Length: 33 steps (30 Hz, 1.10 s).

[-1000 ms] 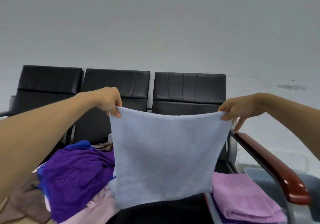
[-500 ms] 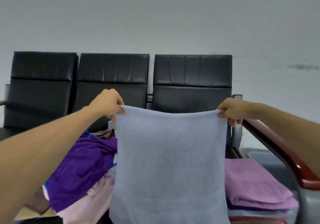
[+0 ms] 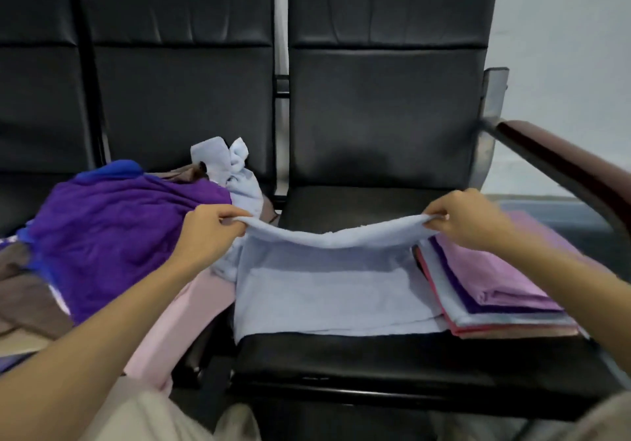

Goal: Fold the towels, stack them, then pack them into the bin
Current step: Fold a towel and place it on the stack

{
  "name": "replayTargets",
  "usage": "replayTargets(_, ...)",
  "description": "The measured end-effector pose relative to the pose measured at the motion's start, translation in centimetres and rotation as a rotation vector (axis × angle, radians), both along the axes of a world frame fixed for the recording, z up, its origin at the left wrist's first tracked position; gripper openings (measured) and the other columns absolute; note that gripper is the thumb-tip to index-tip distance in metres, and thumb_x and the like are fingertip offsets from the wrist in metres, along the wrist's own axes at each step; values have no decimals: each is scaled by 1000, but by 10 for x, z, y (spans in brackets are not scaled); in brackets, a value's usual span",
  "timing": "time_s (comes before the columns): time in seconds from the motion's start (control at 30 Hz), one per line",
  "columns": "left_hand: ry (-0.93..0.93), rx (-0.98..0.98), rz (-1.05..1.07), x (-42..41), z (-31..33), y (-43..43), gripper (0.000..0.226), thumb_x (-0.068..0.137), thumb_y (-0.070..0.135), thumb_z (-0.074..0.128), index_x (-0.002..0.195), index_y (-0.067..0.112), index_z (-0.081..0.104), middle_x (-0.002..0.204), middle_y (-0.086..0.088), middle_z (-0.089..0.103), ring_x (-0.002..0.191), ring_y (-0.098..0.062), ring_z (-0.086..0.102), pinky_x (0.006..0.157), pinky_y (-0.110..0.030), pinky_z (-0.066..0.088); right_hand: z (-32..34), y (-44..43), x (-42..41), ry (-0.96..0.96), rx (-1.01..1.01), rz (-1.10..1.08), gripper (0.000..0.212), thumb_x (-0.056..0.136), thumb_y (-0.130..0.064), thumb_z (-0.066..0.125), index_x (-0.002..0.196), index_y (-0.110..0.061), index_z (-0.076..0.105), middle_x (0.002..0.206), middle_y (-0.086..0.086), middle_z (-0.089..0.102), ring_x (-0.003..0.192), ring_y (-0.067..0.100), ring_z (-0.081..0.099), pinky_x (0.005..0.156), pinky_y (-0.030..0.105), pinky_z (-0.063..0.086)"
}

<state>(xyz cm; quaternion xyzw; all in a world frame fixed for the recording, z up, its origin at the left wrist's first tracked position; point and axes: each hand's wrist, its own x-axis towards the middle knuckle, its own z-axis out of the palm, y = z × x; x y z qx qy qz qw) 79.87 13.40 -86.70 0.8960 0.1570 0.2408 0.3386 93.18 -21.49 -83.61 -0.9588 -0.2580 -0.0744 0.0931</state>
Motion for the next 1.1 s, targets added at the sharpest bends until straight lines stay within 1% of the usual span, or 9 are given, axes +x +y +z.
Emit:
replayTargets(0.13,88,-6,-75,-23,-7,4,25,76,3,68,83,26,77,80,1,74,81,-14,67,74,-25,49,-12,-8,-36,-103,-63,91,14,88,-19,62,88,-20,76,85,6,70,76,29,59,67,33,41)
replayTargets(0.33,235,86,-245,-42,5,12,17,79,6,71,77,22,75,56,9,66,51,-3,59,52,-7,41,-23,-8,-50,-161,-145,150,18,90,-26,60,99,-33,74,94,-3,73,92,20,61,87,31,29)
replayTargets(0.5,392,31,-380,-49,10,18,15,79,5,72,75,19,75,56,7,64,46,-12,51,49,-13,40,-15,-12,-54,-118,-355,186,20,92,-29,53,100,-34,71,94,-13,69,91,9,55,89,27,24)
replayTargets(0.63,417,-15,-409,-50,10,25,13,80,2,71,78,14,74,54,8,63,44,-11,47,46,-16,40,-14,-13,-56,-38,-440,211,16,92,-30,54,95,-32,69,72,-21,55,70,2,42,84,26,22)
replayTargets(0.7,456,17,-434,-48,5,24,14,81,4,71,79,17,74,52,11,62,43,-9,49,48,-18,39,-20,-9,-60,-21,-492,222,15,90,-30,54,91,-30,69,78,-17,62,74,6,42,86,27,23)
replayTargets(0.8,596,88,-539,-45,-5,22,20,82,11,73,86,31,73,69,15,70,52,-8,60,58,-15,45,-32,-4,-68,77,-597,225,18,82,-37,57,91,-26,68,89,-6,62,94,18,46,89,28,25)
replayTargets(0.9,735,177,-568,-39,-10,22,20,86,26,69,102,39,68,93,17,71,61,0,63,64,-8,45,-35,-1,-72,185,-594,206,38,78,-62,58,104,-36,67,100,-12,54,106,16,37,93,28,27)
replayTargets(1.03,602,382,-427,-22,-15,11,20,94,27,56,109,35,67,99,12,65,69,4,56,62,-5,38,-49,30,-72,-41,-370,304,39,94,-57,40,115,-33,62,122,-15,58,116,11,46,94,31,24)
replayTargets(1.1,536,420,-374,-10,-21,3,27,96,21,50,116,31,65,110,8,63,80,0,55,70,-9,38,-68,48,-75,78,-243,321,40,95,-52,41,129,-33,52,139,-11,45,125,13,44,100,32,32)
